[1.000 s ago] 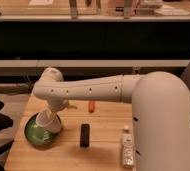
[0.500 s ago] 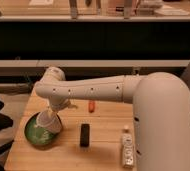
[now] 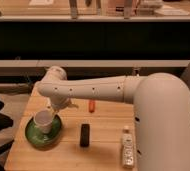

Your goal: Place the ceramic cup in the ceramic bowl

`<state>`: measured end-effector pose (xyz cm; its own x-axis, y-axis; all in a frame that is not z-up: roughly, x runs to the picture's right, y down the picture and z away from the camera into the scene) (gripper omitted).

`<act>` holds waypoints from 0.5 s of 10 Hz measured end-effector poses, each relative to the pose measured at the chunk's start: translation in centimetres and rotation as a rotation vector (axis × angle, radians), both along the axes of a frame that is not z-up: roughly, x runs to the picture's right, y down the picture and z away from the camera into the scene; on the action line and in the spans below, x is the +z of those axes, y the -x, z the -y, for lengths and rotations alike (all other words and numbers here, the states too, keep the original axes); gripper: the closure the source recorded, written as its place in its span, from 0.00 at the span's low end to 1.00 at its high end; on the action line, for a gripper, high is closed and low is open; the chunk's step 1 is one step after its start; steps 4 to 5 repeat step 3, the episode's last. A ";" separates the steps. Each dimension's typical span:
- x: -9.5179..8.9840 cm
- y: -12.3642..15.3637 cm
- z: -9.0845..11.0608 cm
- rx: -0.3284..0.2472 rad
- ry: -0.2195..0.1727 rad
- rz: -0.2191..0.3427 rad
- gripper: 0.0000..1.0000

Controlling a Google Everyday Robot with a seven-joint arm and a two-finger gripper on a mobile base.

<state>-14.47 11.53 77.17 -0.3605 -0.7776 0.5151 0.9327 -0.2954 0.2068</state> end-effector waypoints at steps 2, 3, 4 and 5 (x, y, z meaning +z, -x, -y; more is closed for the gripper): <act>0.2 0.0 0.0 0.000 0.005 0.003 0.20; 0.4 -0.1 0.0 0.000 0.008 0.005 0.20; 0.4 -0.1 0.0 0.000 0.008 0.005 0.20; 0.4 -0.1 0.0 0.000 0.008 0.005 0.20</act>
